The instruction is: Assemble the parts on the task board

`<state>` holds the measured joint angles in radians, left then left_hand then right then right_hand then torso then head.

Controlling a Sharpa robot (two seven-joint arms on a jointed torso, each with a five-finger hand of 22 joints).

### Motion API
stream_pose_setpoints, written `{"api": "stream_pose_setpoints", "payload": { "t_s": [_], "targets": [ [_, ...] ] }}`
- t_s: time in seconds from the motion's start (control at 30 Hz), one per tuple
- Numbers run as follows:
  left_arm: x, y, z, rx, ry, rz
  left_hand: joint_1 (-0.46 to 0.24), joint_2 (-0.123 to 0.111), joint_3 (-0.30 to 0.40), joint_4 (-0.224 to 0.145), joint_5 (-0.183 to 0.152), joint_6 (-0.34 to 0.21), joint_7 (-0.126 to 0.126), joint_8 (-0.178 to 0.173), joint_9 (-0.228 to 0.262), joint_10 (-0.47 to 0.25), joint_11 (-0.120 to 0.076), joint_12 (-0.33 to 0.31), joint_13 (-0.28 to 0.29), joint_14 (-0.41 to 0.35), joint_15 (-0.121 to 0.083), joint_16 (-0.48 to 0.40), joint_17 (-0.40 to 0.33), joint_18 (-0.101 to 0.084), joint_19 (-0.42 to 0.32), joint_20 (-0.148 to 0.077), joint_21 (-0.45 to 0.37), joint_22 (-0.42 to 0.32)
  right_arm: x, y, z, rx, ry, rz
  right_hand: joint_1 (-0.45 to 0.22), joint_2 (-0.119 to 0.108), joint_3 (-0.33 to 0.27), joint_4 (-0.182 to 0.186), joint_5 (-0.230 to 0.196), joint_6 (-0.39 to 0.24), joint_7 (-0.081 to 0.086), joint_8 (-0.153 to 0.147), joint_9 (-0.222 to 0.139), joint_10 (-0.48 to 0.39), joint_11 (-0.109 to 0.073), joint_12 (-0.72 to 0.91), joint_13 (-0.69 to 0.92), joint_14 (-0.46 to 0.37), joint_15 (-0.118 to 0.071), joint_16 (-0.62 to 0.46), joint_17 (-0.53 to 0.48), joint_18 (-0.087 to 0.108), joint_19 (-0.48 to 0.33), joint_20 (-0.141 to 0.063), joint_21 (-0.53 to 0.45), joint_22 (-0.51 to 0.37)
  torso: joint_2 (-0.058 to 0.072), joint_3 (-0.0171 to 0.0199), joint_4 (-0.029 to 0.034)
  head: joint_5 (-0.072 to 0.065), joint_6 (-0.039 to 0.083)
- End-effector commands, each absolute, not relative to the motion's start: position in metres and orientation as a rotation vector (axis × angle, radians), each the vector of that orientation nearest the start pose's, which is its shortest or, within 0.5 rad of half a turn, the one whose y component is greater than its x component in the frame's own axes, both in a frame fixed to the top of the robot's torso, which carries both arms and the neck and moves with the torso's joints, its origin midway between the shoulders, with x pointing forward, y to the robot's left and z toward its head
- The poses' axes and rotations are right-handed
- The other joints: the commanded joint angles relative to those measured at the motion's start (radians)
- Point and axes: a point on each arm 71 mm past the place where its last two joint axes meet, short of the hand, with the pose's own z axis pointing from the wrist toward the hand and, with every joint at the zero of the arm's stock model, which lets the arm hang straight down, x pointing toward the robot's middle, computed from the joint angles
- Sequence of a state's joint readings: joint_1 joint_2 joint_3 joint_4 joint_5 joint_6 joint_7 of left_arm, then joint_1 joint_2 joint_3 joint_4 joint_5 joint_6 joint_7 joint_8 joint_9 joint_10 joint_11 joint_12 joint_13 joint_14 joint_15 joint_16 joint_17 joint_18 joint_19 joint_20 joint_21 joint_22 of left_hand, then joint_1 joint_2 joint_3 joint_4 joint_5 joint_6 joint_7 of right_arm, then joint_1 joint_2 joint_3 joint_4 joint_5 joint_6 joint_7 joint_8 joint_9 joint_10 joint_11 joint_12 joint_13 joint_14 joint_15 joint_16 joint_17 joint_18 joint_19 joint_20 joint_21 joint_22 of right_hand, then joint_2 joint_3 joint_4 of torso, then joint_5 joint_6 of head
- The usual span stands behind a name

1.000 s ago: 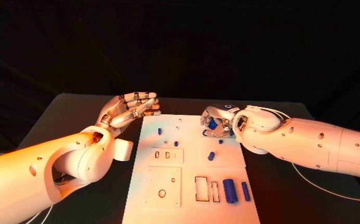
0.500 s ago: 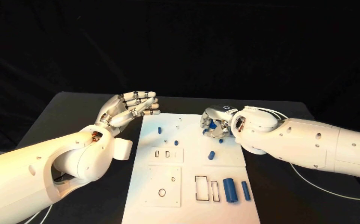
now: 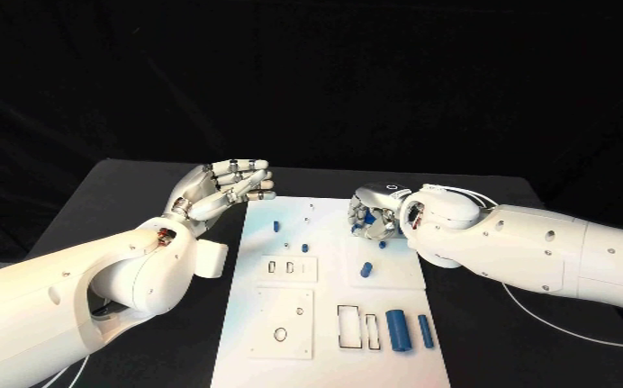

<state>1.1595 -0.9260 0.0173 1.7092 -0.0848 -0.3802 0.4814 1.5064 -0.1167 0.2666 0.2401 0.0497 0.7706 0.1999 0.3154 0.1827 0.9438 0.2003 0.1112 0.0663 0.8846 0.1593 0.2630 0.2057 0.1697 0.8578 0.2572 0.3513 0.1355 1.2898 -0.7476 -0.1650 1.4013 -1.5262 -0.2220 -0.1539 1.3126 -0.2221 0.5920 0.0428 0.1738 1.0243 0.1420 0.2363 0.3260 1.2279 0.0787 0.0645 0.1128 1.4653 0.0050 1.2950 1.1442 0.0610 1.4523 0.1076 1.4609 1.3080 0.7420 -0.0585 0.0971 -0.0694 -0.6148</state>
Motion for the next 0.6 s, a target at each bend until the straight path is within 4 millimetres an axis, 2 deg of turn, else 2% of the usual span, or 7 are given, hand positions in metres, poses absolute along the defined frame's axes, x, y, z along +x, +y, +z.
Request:
{"api": "stream_pose_setpoints", "payload": {
  "t_s": [0.03,0.23,0.3,0.43,0.6],
  "targets": [
    [0.454,0.1967,-0.1516,-0.972,1.337,-1.655,0.004,-0.004,0.008,-0.001,0.001,0.006,0.053,-0.003,-0.002,0.003,0.001,-0.007,-0.001,0.005,0.0,0.005,0.001,0.013,0.007,0.0,0.005,0.002,0.5072,-0.1903,-0.1991,-0.316,1.761,0.465,0.015,0.021,0.021,-0.007,-0.001,0.008,0.001,0.008,0.011,0.012,-0.003,0.004,0.006,0.032,-0.008,0.008,0.001,-0.021,0.008,-0.002,0.005,0.081,0.0,-0.0008,0.0009,-0.002,0.002],
    [0.4541,0.1966,-0.1519,-0.974,1.341,-1.654,0.014,0.001,0.018,-0.007,0.002,0.006,0.053,-0.004,-0.003,0.005,0.001,-0.011,-0.001,0.006,0.0,0.006,0.004,0.013,0.008,-0.001,0.008,0.002,0.5075,-0.1891,-0.1976,-0.307,1.741,0.471,0.032,0.038,0.045,-0.029,0.014,0.012,0.0,0.022,0.033,0.023,-0.005,0.003,0.012,0.03,-0.01,0.014,0.0,-0.022,0.01,-0.005,0.009,0.089,0.001,-0.0017,0.0015,-0.003,0.002],
    [0.4542,0.1965,-0.1521,-0.975,1.344,-1.654,0.018,0.001,0.021,-0.01,0.002,0.006,0.053,-0.005,-0.003,0.005,0.001,-0.012,-0.001,0.006,-0.001,0.006,0.005,0.012,0.009,-0.001,0.008,0.002,0.5078,-0.1884,-0.197,-0.303,1.732,0.475,0.036,0.045,0.055,-0.041,0.039,0.01,0.002,0.028,0.046,0.028,-0.005,0.002,0.015,0.029,-0.01,0.016,-0.001,-0.022,0.01,-0.006,0.011,0.091,0.001,-0.002,0.0014,-0.004,0.003],
    [0.4545,0.1963,-0.1525,-0.977,1.347,-1.653,0.034,0.006,0.041,-0.023,0.002,0.008,0.052,-0.007,-0.005,0.009,0.0,-0.017,-0.001,0.007,-0.002,0.006,0.009,0.012,0.009,-0.004,0.013,0.003,0.5084,-0.1865,-0.1956,-0.294,1.713,0.486,0.035,0.048,0.061,-0.05,0.063,0.008,0.003,0.033,0.057,0.033,-0.005,0.002,0.018,0.028,-0.011,0.019,-0.002,-0.023,0.012,-0.006,0.014,0.097,0.001,-0.0021,0.0009,-0.005,0.003],
    [0.4548,0.196,-0.1528,-0.978,1.35,-1.653,0.04,0.007,0.051,-0.029,0.002,0.009,0.052,-0.009,-0.006,0.01,0.0,-0.02,-0.001,0.007,-0.002,0.005,0.01,0.011,0.009,-0.005,0.016,0.004,0.508,-0.182,-0.1923,-0.285,1.671,0.51,0.036,0.05,0.063,-0.054,0.065,0.009,0.002,0.036,0.061,0.035,-0.006,0.003,0.019,0.028,-0.011,0.019,-0.003,-0.023,0.011,-0.006,0.014,0.098,0.0,-0.0027,0.0029,-0.006,0.005]
  ]
}}
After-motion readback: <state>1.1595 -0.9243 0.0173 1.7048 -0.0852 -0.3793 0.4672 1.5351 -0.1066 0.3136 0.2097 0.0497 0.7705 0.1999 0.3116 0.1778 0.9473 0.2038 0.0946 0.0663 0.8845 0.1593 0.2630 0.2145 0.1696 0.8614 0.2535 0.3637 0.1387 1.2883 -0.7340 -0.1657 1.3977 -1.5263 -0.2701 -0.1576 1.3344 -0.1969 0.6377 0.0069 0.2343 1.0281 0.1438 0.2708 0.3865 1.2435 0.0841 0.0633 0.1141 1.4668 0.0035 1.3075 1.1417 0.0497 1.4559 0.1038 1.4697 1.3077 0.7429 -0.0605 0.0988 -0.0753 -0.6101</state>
